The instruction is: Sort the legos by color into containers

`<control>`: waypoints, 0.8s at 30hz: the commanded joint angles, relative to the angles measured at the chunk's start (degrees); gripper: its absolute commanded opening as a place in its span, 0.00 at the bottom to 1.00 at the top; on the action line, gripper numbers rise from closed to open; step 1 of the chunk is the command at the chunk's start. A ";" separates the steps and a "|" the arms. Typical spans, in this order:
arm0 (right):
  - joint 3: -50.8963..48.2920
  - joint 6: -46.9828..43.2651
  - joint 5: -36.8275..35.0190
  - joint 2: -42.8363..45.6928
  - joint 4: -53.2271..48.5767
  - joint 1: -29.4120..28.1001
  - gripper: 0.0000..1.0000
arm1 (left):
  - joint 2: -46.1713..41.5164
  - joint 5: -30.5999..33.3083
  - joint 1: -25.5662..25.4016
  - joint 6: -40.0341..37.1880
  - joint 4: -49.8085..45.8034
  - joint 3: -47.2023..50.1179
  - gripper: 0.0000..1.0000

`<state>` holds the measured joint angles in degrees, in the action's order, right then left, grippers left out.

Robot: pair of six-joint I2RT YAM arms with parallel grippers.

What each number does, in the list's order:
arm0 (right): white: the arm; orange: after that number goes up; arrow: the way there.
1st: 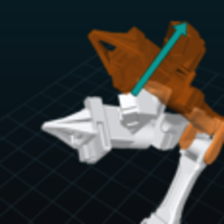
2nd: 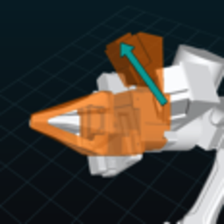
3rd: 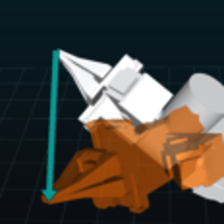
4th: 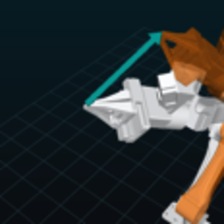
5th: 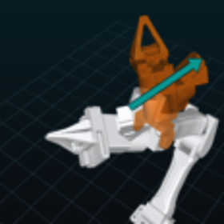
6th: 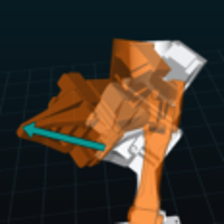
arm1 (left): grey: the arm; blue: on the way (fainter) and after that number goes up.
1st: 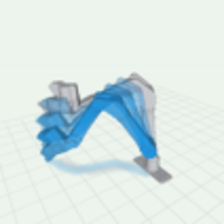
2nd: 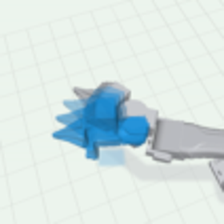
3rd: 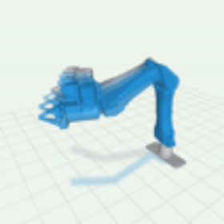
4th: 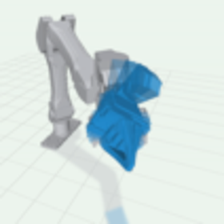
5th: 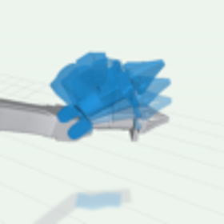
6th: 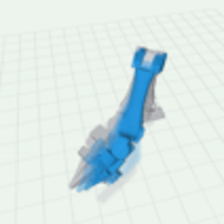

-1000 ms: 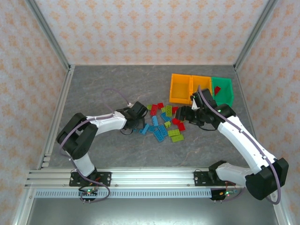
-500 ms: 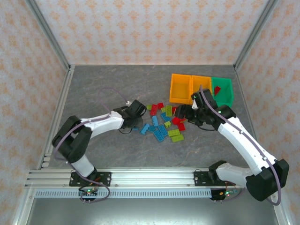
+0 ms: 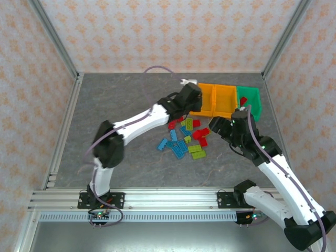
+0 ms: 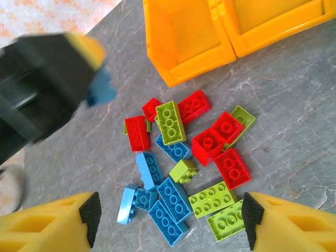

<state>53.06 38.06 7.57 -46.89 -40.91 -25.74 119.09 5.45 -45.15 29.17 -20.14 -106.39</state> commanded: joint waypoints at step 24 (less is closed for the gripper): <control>-1.90 -2.73 0.96 -6.74 0.53 -0.63 0.74 | -8.36 1.27 1.68 -9.32 -0.53 -1.21 0.47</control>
<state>50.15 37.78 6.24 -49.56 -42.72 -25.74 123.70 7.29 -43.51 19.44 -28.95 -117.10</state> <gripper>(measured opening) 0.737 0.467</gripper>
